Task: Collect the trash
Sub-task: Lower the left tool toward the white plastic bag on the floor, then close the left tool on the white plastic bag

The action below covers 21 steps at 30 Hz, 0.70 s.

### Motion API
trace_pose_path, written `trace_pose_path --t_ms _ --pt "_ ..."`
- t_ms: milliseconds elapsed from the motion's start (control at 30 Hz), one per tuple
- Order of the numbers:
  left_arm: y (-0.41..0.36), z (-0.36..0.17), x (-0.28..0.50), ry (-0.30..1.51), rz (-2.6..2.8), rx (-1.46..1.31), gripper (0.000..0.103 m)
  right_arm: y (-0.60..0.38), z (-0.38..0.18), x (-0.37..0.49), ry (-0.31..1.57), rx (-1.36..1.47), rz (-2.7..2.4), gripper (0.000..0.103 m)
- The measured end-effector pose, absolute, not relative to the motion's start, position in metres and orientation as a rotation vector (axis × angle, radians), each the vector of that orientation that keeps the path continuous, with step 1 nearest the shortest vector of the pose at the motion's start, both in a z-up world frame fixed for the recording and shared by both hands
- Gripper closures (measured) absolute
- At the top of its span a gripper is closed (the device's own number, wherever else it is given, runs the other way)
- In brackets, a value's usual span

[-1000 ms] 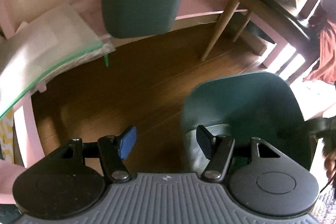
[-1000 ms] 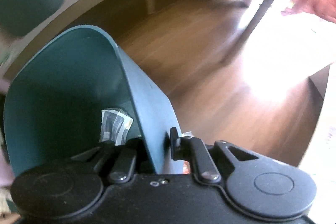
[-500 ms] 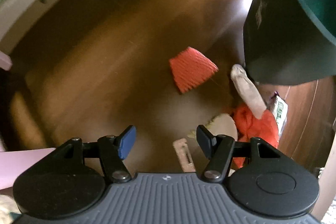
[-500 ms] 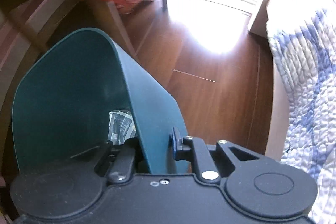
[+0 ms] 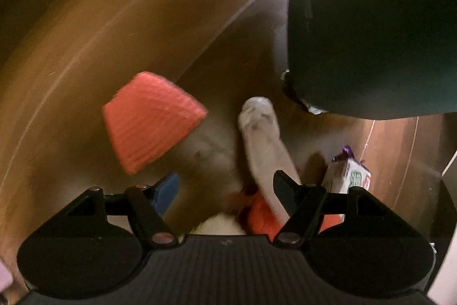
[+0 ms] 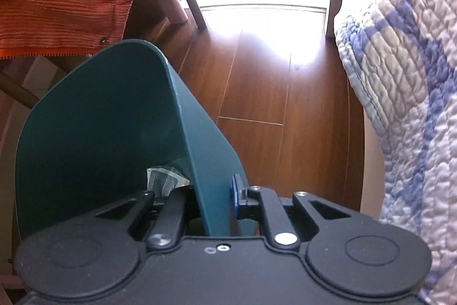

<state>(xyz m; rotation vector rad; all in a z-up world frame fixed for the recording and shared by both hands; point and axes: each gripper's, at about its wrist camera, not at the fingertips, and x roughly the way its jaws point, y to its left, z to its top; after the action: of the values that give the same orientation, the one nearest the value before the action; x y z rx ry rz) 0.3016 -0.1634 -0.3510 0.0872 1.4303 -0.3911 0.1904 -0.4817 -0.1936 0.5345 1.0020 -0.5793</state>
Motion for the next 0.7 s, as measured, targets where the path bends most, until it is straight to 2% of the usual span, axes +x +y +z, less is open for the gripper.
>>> trace_pose_path --t_ms 267,400,433,467,500,700 --pt "-0.205 -0.421 0.32 1.541 -0.345 0.174 0.03 -0.487 -0.197 0.18 0.945 0.531 -0.552 0.094" --pt "-0.212 -0.428 0.321 1.538 -0.338 0.159 0.035 -0.483 -0.197 0.179 0.941 0.523 -0.539 0.094" --pt "-0.215 -0.427 0.322 1.524 -0.341 0.168 0.051 -0.481 -0.195 0.177 0.943 0.527 -0.539 0.094" --pt "-0.217 -0.425 0.322 1.507 -0.342 0.18 0.086 -0.484 -0.197 0.179 0.947 0.526 -0.538 0.094" --pt "-0.216 -0.425 0.325 1.524 -0.341 0.173 0.099 -0.485 -0.199 0.181 0.95 0.524 -0.537 0.094" --pt "-0.202 -0.407 0.321 1.496 -0.312 0.145 0.1 -0.484 -0.207 0.188 0.966 0.494 -0.531 0.095"
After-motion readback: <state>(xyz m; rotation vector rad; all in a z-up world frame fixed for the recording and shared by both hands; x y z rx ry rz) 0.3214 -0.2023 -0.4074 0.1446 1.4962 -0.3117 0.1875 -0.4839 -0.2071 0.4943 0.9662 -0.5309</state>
